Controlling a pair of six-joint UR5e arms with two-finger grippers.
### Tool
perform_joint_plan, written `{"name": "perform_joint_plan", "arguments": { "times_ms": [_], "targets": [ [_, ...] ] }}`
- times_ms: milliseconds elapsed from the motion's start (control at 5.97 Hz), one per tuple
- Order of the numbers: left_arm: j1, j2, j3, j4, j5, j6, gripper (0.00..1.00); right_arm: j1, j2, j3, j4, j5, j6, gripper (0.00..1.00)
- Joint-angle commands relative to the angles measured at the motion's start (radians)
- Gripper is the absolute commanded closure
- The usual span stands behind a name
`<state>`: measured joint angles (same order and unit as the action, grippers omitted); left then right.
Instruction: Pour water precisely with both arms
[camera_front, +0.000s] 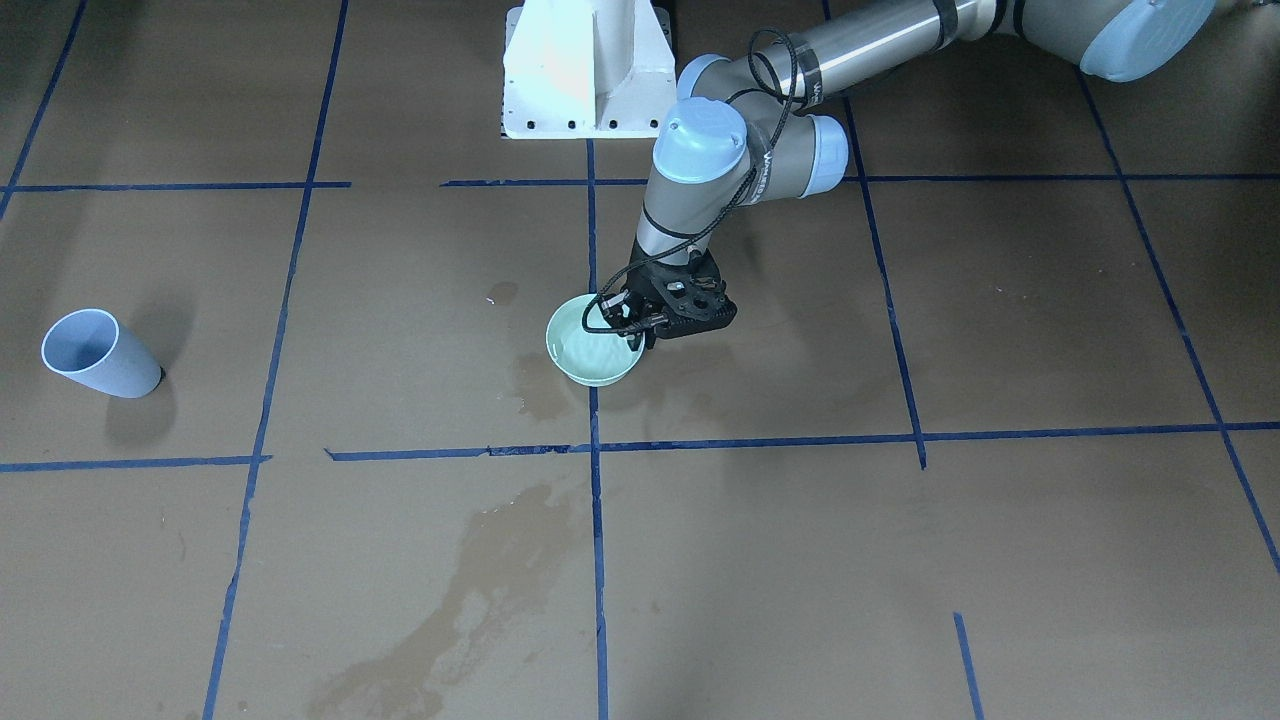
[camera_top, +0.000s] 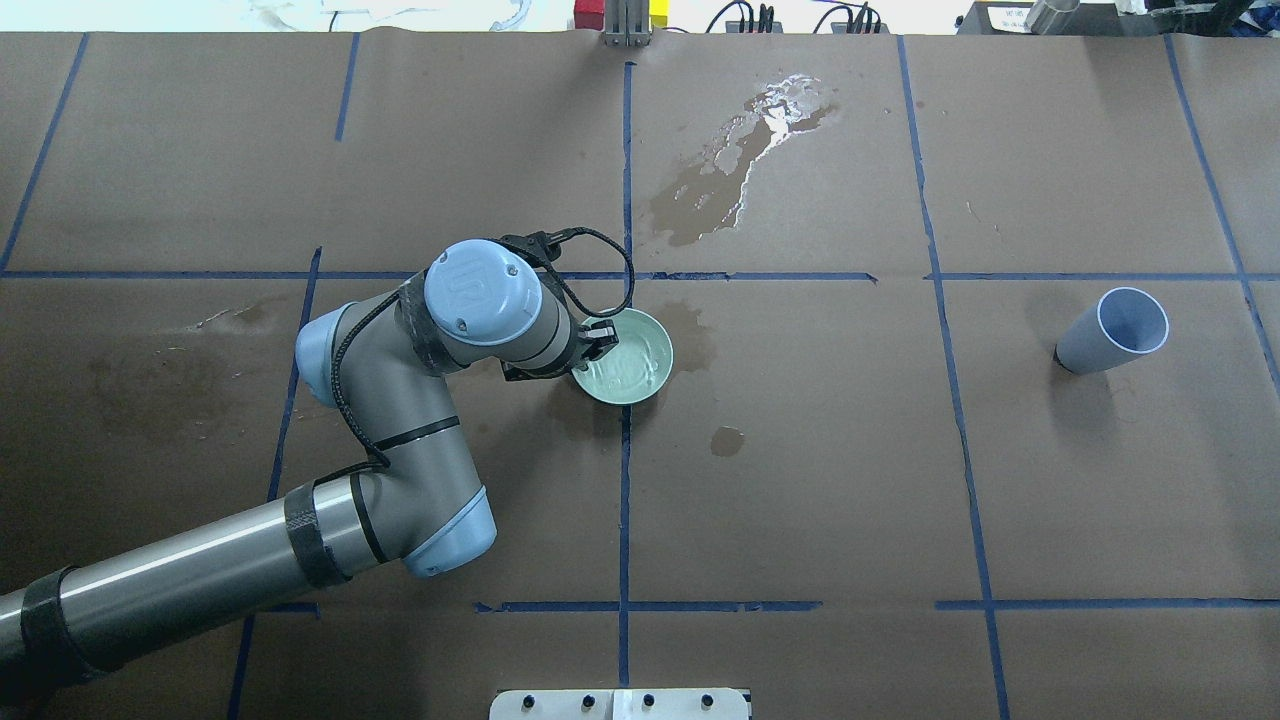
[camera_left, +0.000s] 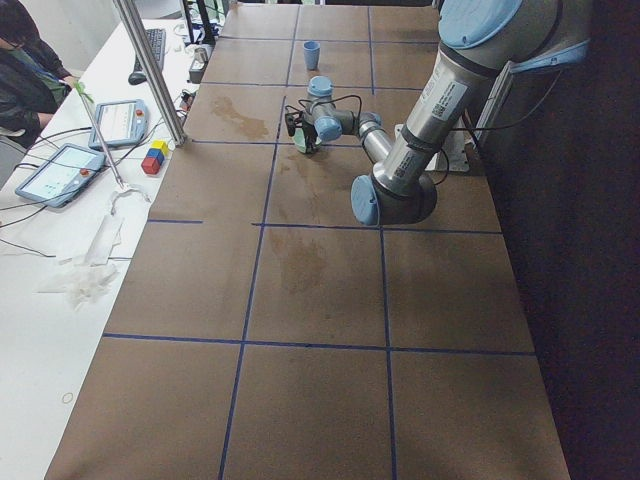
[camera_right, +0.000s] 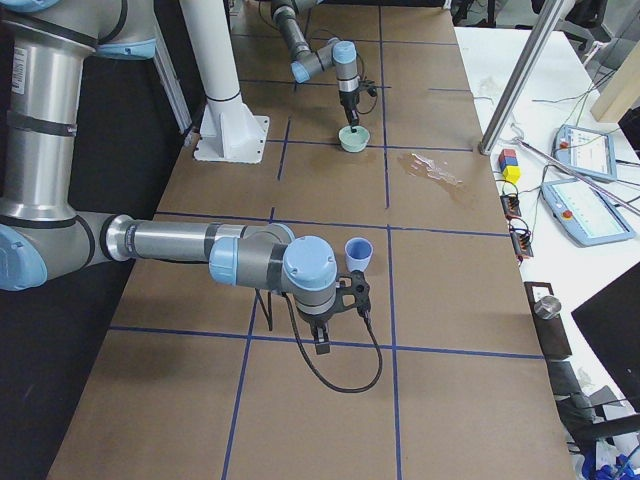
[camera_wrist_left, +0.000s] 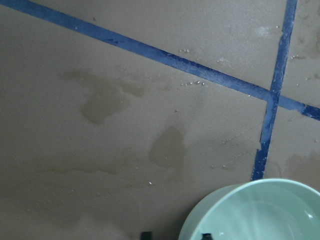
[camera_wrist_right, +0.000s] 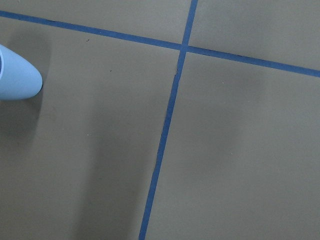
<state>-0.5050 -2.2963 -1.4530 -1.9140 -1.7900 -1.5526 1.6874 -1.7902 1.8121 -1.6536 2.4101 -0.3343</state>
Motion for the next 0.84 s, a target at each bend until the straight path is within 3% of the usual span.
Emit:
{"name": "perform_joint_plan", "arguments": {
  "times_ms": [0, 335, 670],
  "targets": [
    [-0.007, 0.001, -0.007, 0.001, -0.002, 0.04, 1.0, -0.002, 0.0, 0.0, 0.0, 0.0, 0.0, 0.0],
    [-0.039, 0.003, -0.042, 0.003, -0.009, 0.042, 1.0, -0.002, 0.0, 0.0, 0.0, -0.002, -0.002, 0.0],
    [-0.13, 0.038, -0.117, 0.006, -0.148, 0.043, 1.0, -0.002, 0.0, 0.0, 0.002, 0.0, -0.002, 0.0]
  ]
}}
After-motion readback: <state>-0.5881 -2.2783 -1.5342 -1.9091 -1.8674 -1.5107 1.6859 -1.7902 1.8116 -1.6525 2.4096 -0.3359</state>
